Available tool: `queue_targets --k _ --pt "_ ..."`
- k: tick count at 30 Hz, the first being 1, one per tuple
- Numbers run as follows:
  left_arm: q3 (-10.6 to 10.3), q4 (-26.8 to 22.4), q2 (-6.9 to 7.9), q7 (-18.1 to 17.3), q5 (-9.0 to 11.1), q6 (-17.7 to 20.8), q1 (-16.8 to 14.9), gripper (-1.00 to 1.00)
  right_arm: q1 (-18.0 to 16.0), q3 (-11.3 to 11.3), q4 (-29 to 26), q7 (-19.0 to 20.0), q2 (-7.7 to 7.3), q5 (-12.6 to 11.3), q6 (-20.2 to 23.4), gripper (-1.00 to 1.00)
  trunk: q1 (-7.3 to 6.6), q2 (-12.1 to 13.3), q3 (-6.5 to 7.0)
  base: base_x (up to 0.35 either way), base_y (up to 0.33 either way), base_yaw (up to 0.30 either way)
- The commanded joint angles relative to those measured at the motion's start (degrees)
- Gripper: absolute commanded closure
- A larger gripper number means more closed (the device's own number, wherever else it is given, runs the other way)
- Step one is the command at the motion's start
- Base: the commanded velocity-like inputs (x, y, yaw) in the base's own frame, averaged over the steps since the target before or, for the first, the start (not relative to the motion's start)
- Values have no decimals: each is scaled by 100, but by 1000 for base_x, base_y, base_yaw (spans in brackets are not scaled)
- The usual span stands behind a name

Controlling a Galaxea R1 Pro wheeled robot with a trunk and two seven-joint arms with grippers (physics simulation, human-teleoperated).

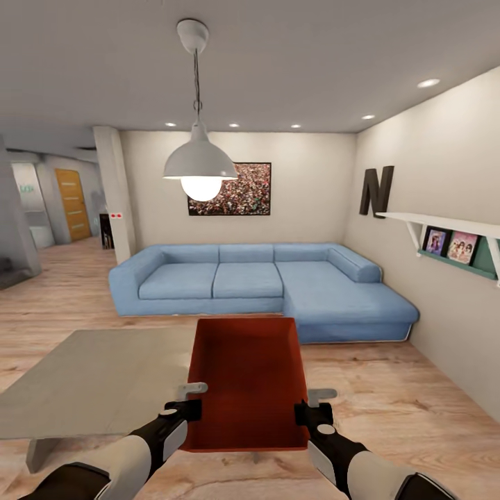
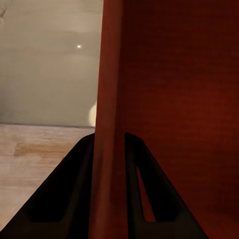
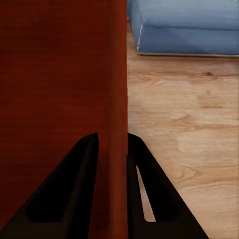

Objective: Move the two storage containers from the living room to the garage. In the garage, place one container on the floor and stack the other container on top of it (either order is fine).

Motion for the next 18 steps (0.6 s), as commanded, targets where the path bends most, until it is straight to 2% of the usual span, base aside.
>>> queue_targets --k 1,18 --pt "376 -11 10 470 -13 -86 -14 100 0 110 -2 48 -1 -62 18 100 2 -9 -10 0 0 280" --pt "376 -11 10 470 -13 -86 -14 100 3 113 0 48 -1 -61 15 100 2 -9 -10 0 0 282"
